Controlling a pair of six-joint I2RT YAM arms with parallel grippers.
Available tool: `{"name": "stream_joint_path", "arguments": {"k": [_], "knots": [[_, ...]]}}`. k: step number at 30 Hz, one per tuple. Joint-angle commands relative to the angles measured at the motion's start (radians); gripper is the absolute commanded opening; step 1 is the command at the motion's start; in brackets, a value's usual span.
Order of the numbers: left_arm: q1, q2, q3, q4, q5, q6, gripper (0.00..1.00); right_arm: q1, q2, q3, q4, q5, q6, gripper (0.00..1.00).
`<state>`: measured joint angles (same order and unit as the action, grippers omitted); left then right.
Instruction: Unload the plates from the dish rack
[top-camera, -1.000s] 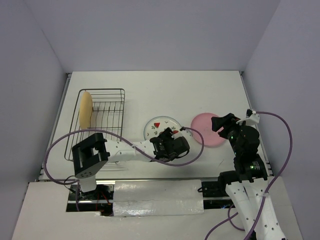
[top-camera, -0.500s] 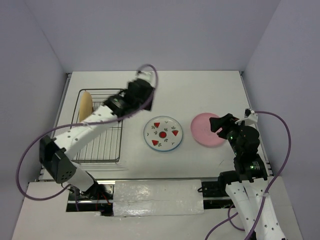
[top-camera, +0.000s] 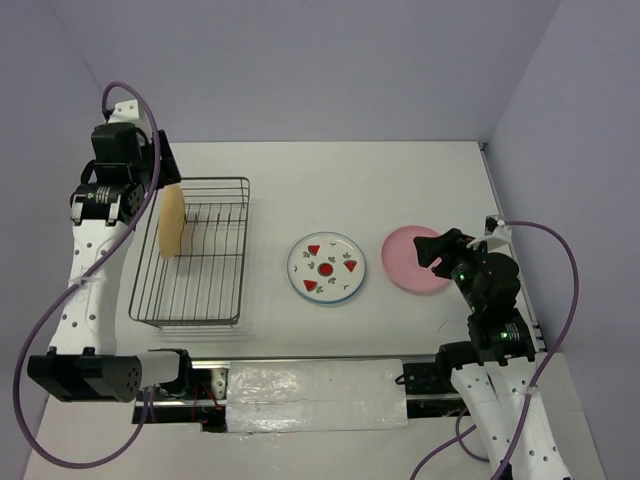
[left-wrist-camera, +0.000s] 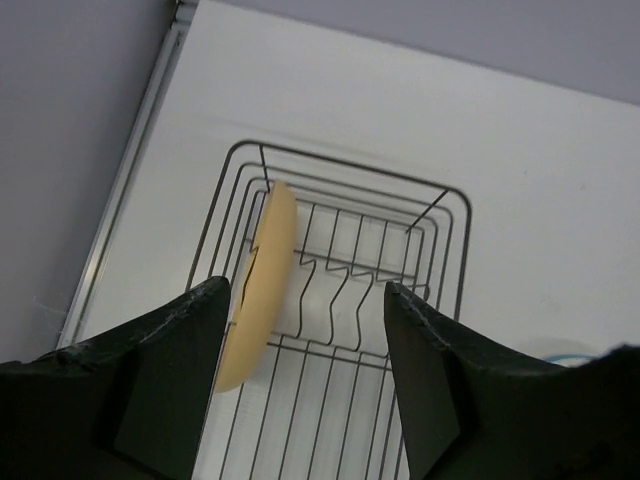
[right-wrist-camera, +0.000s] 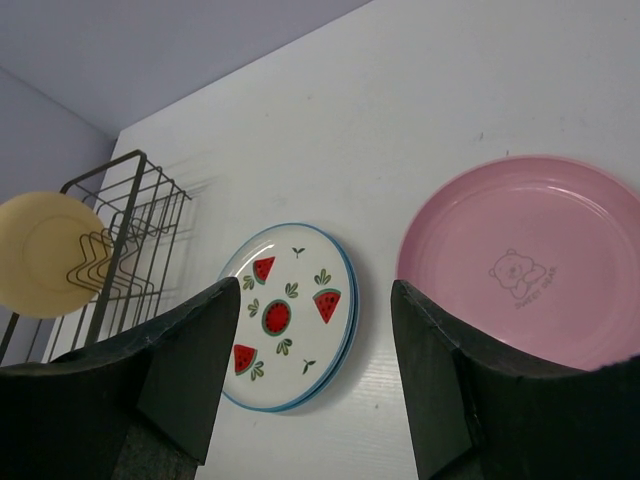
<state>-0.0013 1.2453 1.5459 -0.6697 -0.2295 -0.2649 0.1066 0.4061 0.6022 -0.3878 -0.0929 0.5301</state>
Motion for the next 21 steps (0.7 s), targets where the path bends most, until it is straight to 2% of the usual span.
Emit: {"name": "stream_joint_path", "arguments": {"k": [1, 4, 7, 13, 18, 21], "knots": [[0.091, 0.040, -0.081, -0.050, 0.127, 0.044, 0.73, -0.005, -0.021, 0.024, 0.040, -0.014, -0.018, 0.69], [0.167, 0.039, -0.136, -0.039, 0.182, 0.056, 0.72, -0.004, -0.027, 0.022, 0.040, -0.016, -0.022, 0.69], [0.210, 0.032, -0.184, -0.015, 0.223, 0.056, 0.71, -0.004, -0.027, 0.024, 0.043, -0.022, -0.022, 0.69], [0.265, 0.054, -0.253, 0.047, 0.401, 0.023, 0.68, -0.005, -0.030, 0.022, 0.041, -0.022, -0.024, 0.69], [0.282, 0.055, -0.290, 0.078, 0.418, 0.015, 0.66, -0.005, -0.035, 0.024, 0.043, -0.027, -0.024, 0.69], [0.293, 0.066, -0.300, 0.087, 0.447, 0.003, 0.60, -0.005, -0.035, 0.024, 0.041, -0.025, -0.025, 0.69]]}}
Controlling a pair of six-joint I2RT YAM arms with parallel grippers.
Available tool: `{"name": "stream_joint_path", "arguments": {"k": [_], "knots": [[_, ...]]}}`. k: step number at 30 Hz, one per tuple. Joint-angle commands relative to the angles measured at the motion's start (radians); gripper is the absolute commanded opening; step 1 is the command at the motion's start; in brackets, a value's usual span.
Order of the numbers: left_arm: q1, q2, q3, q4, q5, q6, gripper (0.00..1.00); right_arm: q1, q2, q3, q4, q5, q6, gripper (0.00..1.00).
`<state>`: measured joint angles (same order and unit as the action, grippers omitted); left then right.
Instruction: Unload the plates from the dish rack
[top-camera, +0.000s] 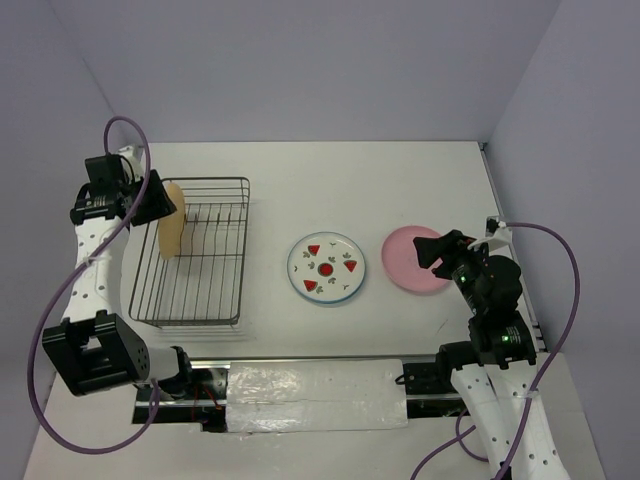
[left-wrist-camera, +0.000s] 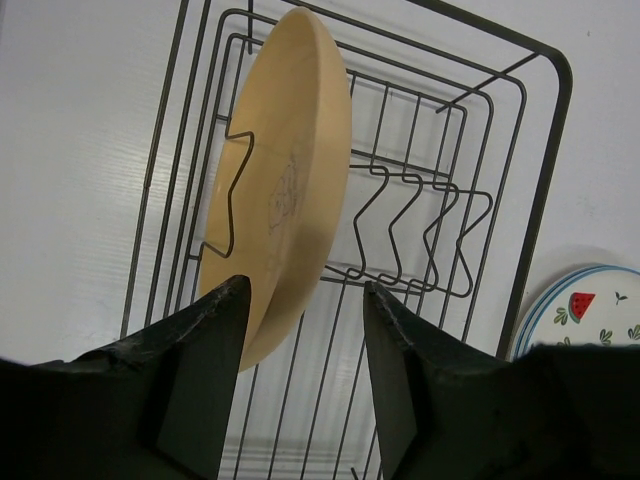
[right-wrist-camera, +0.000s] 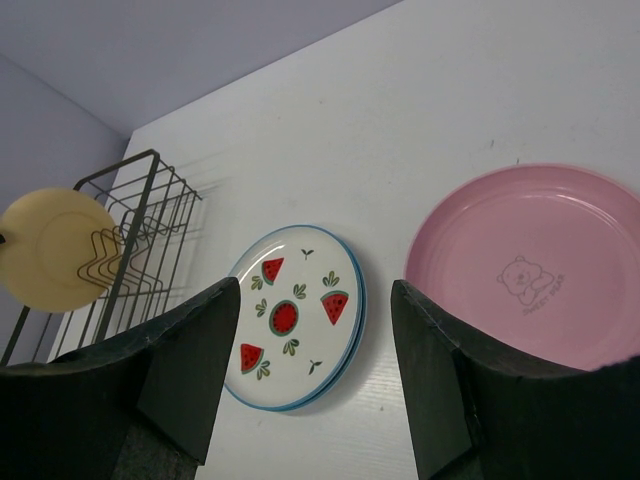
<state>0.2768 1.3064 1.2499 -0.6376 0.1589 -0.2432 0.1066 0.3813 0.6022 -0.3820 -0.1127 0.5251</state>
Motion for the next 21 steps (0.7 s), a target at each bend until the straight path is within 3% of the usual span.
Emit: {"name": "stream_joint_path", "arguments": {"k": [1, 11, 18, 21], "knots": [[0.015, 0.007, -0.006, 0.056, 0.063, -0.022, 0.61, -0.004, -0.010, 0.024, 0.035, -0.004, -0.022, 0.69], [0.050, 0.016, -0.036, 0.107, 0.120, -0.054, 0.59, -0.004, -0.007, 0.021, 0.038, -0.005, -0.022, 0.69], [0.052, 0.024, -0.041, 0.125, 0.145, -0.061, 0.50, -0.004, -0.007, 0.024, 0.041, -0.005, -0.022, 0.69], [0.053, 0.021, -0.041, 0.128, 0.122, -0.059, 0.38, -0.004, -0.007, 0.024, 0.040, -0.005, -0.019, 0.69]]}}
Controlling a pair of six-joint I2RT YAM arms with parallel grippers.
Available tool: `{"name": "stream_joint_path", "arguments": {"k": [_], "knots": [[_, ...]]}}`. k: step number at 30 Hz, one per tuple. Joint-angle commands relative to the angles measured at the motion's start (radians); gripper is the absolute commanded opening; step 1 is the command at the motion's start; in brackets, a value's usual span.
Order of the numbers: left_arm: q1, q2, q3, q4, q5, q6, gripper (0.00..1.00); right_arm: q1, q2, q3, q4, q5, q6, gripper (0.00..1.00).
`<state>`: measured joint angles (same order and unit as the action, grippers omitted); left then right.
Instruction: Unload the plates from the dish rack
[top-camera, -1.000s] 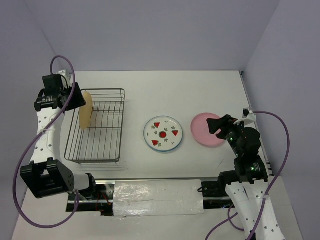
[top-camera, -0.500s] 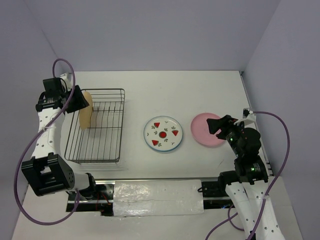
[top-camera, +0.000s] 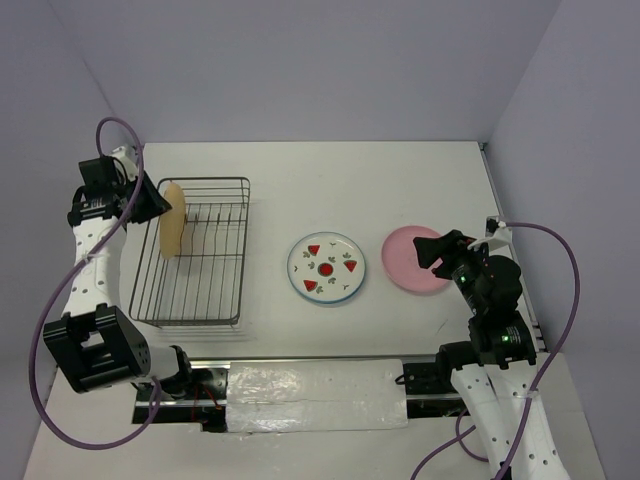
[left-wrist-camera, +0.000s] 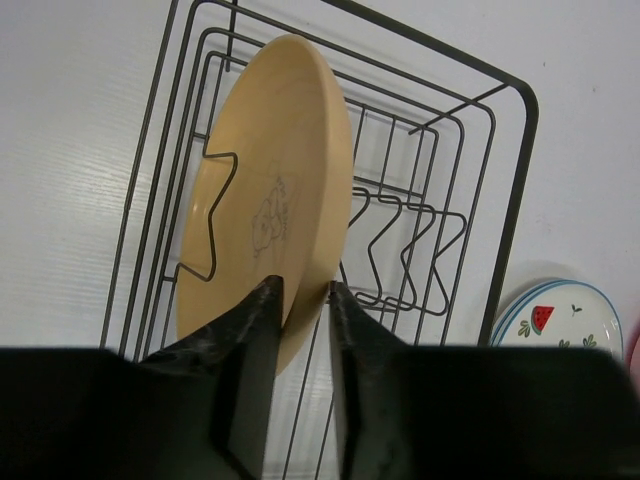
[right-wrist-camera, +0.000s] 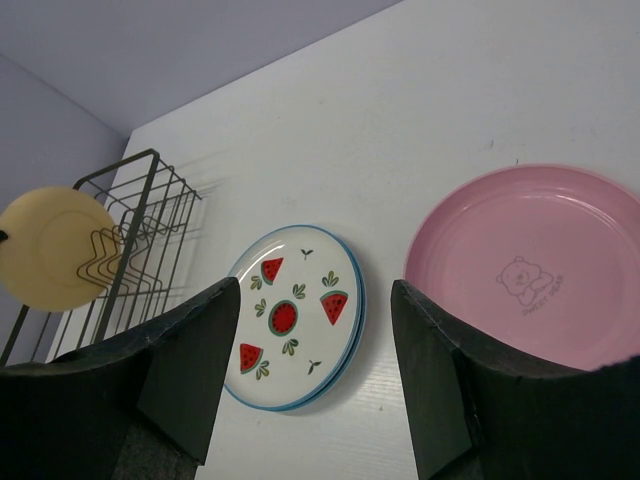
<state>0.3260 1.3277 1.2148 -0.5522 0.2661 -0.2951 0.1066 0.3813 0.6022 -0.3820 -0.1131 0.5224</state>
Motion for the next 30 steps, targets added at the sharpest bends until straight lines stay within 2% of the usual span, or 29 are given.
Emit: {"name": "stream_joint_path", "arguments": {"k": [1, 5, 8, 10, 23, 30], "knots": [[0.004, 0.002, 0.002, 0.035, 0.013, -0.006, 0.33, -0.002, -0.009, 0.022, 0.040, -0.005, -0.018, 0.69], [0.002, 0.022, 0.028, 0.015, 0.030, 0.010, 0.22, -0.004, -0.013, 0.021, 0.040, -0.007, -0.018, 0.69], [0.004, 0.039, 0.055, -0.003, 0.022, 0.014, 0.06, -0.004, -0.012, 0.024, 0.038, -0.007, -0.018, 0.69], [0.004, 0.047, 0.069, -0.009, 0.013, 0.014, 0.00, -0.004, -0.013, 0.024, 0.040, -0.008, -0.018, 0.69], [0.004, 0.111, 0.265, -0.064, 0.016, 0.031, 0.00, -0.005, -0.001, 0.015, 0.051, -0.013, -0.019, 0.69], [0.004, 0.122, 0.295, -0.063, 0.055, 0.016, 0.00, -0.005, 0.004, 0.010, 0.058, -0.016, -0.019, 0.69]]}}
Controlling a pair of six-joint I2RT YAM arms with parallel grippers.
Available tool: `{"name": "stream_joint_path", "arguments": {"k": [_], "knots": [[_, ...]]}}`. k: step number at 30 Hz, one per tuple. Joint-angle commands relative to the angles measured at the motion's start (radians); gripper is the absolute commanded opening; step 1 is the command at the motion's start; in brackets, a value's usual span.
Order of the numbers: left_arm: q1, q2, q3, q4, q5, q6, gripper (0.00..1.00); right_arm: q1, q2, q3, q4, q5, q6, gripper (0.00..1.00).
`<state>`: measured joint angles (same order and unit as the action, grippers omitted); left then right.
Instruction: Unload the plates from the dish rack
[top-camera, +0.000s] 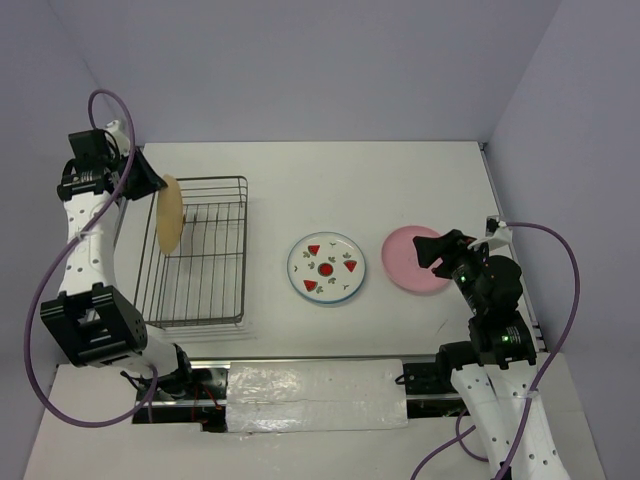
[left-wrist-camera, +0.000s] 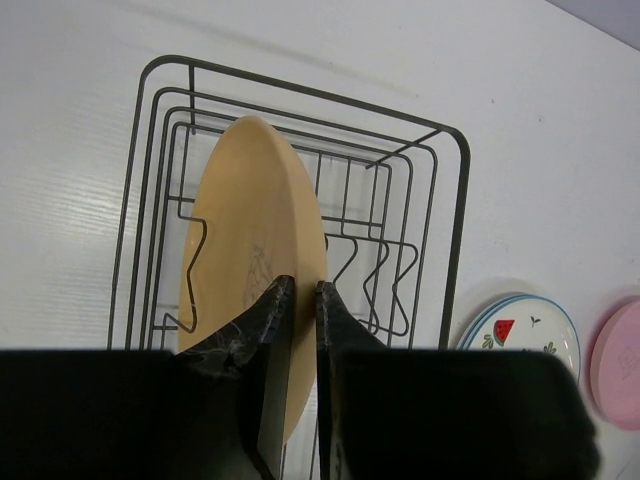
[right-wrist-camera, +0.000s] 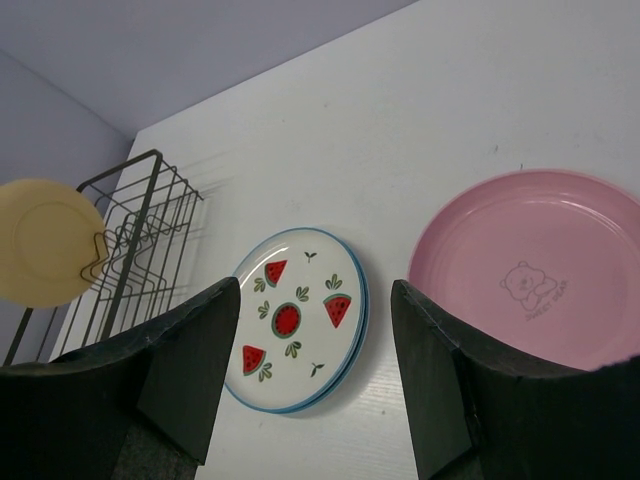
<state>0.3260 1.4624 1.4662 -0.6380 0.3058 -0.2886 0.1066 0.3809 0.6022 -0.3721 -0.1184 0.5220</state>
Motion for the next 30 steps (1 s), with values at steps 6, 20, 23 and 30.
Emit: {"name": "stream_joint_path", "arguments": {"k": [6, 20, 23, 30], "knots": [[0.002, -0.053, 0.098, -0.006, 0.021, 0.008, 0.00, -0.005, 0.012, 0.016, 0.048, -0.020, -0.020, 0.69], [-0.151, -0.100, 0.259, -0.078, -0.097, 0.052, 0.00, -0.004, 0.019, 0.004, 0.067, -0.030, -0.017, 0.69], [-0.244, -0.122, 0.281, -0.083, -0.157, 0.055, 0.00, -0.005, 0.045, 0.011, 0.062, -0.027, -0.017, 0.69], [-0.497, -0.189, 0.247, -0.036, -0.303, 0.085, 0.00, -0.004, 0.059, 0.022, 0.059, -0.038, -0.017, 0.69]]}}
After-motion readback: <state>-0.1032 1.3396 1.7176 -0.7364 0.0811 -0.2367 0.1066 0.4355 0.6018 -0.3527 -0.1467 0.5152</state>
